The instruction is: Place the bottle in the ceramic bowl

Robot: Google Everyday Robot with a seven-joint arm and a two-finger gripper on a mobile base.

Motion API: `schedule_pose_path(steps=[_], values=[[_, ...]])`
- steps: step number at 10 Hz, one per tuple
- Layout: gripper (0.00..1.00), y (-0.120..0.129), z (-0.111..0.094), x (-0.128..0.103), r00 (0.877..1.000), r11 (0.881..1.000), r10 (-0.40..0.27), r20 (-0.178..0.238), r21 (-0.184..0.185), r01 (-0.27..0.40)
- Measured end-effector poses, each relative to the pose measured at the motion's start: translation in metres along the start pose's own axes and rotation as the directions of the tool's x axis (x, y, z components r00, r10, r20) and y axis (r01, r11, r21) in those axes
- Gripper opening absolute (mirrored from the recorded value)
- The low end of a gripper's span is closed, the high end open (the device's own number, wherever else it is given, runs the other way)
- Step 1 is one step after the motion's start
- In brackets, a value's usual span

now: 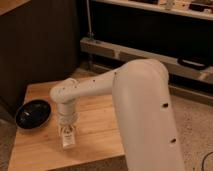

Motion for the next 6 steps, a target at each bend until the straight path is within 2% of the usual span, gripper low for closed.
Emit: schedule_pose_path(steps=[2,6], values=[[0.0,0.027,-0.021,-0.021,0.999,0.998,-0.031,0.032,-0.047,0.032],[0.0,0.071,-0.016,-0.056,0.994,0.985,-0.097,0.058,-0.14,0.104]])
